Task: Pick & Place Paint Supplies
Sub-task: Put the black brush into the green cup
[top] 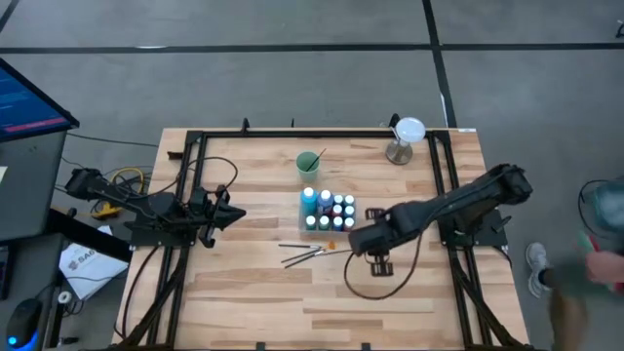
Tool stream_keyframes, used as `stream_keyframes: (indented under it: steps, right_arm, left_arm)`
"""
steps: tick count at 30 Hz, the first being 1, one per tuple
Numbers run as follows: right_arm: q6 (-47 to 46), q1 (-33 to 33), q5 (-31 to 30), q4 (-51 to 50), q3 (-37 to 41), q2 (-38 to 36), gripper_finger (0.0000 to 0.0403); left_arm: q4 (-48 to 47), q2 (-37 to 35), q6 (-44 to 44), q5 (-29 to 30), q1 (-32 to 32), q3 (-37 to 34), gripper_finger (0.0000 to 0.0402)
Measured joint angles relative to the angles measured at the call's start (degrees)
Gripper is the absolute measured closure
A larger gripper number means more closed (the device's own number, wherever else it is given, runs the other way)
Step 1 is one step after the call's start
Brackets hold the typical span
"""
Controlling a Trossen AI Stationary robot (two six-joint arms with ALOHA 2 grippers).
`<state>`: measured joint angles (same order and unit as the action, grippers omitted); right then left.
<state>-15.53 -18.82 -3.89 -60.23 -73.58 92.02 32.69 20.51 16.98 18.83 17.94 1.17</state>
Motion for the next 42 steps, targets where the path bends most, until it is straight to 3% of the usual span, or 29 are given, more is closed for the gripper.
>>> stream_keyframes:
  steps: [8,13,24,35,42]
  right_arm:
    - [0.7,6.5,-7.6,-1.6,-0.7,-8.4,0.0403]
    - [6.0,11.7,-14.9,-4.9,-4.6,-9.5,0.0403]
    - [24.9,20.5,-35.6,-14.9,-13.4,-0.5,0.0403]
    - [37.1,22.2,-48.7,-15.0,-21.3,9.3,0.0403]
    - [42.4,22.1,-51.6,-15.0,-27.1,14.2,0.0403]
  left_arm:
    - [0.0,0.0,0.0,0.0,0.0,0.0,0.0394]
    - [0.0,0.0,0.0,0.0,0.0,0.0,0.0394]
    - [0.2,0.0,0.0,0.0,0.0,0.0,0.0394]
    - [0.8,0.0,0.0,0.0,0.0,0.0,0.0394]
    - [0.9,0.0,0.0,0.0,0.0,0.0,0.0394]
